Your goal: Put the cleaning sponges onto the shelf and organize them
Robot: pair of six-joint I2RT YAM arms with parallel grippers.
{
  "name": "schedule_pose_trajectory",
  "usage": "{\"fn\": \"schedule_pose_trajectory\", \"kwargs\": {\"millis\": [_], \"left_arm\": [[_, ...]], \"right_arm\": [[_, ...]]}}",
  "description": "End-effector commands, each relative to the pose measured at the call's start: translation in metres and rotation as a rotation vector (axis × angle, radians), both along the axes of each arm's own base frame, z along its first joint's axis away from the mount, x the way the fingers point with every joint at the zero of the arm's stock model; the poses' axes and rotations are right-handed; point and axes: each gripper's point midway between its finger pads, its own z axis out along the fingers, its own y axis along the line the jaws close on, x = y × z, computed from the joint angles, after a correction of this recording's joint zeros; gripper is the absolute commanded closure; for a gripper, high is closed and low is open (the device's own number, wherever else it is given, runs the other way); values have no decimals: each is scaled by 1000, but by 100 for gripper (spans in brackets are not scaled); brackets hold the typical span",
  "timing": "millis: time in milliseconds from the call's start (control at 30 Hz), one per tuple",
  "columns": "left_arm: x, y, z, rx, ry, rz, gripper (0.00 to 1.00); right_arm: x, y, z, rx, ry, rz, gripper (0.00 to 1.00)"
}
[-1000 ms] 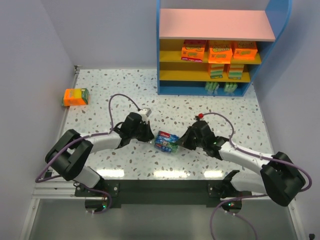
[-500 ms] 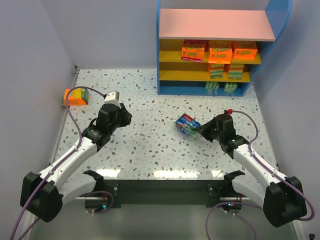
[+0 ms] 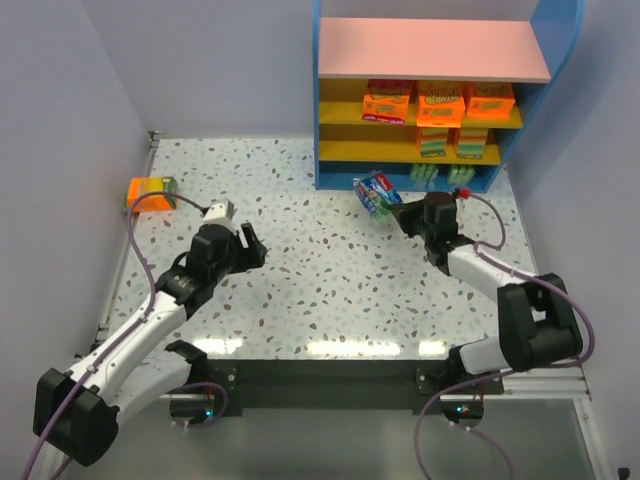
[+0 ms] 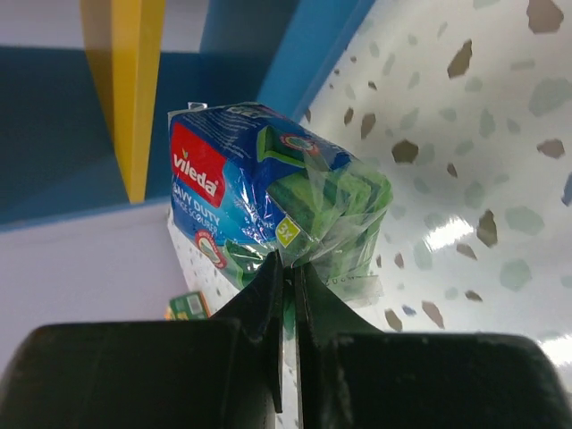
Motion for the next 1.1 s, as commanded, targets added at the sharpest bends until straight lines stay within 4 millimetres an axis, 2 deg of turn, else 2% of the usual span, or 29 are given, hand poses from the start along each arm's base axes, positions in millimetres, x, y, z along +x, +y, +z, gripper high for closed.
{"fn": "schedule_pose_trajectory", "kwargs": {"millis": [0,33,67,167,200,233,267,333,400,533,633,667,700,767,800,933,1000,1033,1067], "left_arm": [[-4,3,8,-22,-21,16,23],[-5,4,9,-21,-19,22,20],[-5,4,10,-24,-23,24,18],[-7,6,13,-23,-25,26,15],[-7,6,14,-22,-24,30,15],[-8,7,15,-19,-22,32,14],[-8,8,16,-20,-25,32,13],[-10,9,20,-21,-30,37,10],[-10,11,24,-19,-36,43,8],[-14,14,33,-22,-47,51,6],[-17,13,39,-46,-59,46,6],[-18,12,39,-53,-59,46,6],[-18,12,39,-57,-57,45,6],[-18,10,38,-62,-58,39,6],[-17,9,37,-65,-57,37,6],[-15,6,32,-62,-37,25,6],[-15,5,33,-69,-40,24,6],[-15,5,35,-71,-44,28,6],[-15,6,37,-72,-49,32,6]], "right_arm": [[46,-11,43,61,-144,-145,100],[52,-15,42,53,-146,-170,100],[61,-14,51,58,-157,-182,100],[77,-15,30,25,-97,-203,100],[85,-13,36,31,-102,-208,100],[91,-13,25,21,-82,-213,100],[100,-11,34,23,-96,-224,100],[108,-13,16,-5,-51,-241,100],[116,-12,17,-9,-35,-244,100],[118,-8,15,-21,-26,-218,100],[103,-5,13,-23,-30,-181,100],[91,-7,6,-20,-15,-171,100],[88,-6,10,-8,-40,-164,100],[76,-11,2,-12,-39,-176,100],[75,-14,5,-15,-48,-190,100],[86,-12,3,-7,-43,-193,100],[97,-10,11,22,-72,-209,100],[102,-10,5,24,-64,-218,100],[109,-9,12,44,-84,-232,100]]}}
